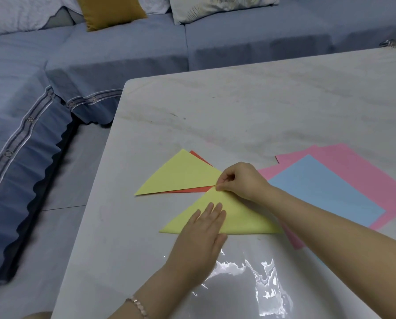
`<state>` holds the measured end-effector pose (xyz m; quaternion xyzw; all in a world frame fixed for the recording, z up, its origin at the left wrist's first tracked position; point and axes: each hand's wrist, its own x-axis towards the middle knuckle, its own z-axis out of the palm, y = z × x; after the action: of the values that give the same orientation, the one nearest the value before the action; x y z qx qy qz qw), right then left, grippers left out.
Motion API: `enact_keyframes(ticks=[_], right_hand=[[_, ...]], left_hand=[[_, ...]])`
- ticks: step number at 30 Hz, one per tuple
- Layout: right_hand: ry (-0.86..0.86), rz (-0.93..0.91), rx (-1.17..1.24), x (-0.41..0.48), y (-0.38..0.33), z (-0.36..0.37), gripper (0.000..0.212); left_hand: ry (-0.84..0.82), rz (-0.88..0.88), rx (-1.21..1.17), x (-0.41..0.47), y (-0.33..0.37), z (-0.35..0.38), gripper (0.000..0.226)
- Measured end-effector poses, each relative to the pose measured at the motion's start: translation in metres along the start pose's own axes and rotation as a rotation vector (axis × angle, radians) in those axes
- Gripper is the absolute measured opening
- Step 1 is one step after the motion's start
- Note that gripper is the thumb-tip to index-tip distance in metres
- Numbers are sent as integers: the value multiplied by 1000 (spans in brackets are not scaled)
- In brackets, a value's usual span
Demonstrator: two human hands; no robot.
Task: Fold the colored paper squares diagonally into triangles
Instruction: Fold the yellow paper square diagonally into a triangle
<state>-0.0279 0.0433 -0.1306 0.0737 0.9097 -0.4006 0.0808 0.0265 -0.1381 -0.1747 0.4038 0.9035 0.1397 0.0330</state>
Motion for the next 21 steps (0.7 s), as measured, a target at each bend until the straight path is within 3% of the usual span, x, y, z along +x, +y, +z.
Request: enact_keyframes(ticks=[7,15,16,18,21], right_hand=[[7,7,6,1,3,2,3],[20,-2,-4,-4,0,1,2],[25,-22,-51,-7,-1,1,9],[102,-124,-239,-22,-4,1,27],[331,-428,-423,-69,-7,11,26]], left_hand=[[-47,31,113,-30,2,3,52],[-104,-143,206,-38,11,1,54],[-105,-153,204,-38,11,0,54],[-100,-162,192,-38,11,0,55],[-78,-163,182,-38,10,3,57]])
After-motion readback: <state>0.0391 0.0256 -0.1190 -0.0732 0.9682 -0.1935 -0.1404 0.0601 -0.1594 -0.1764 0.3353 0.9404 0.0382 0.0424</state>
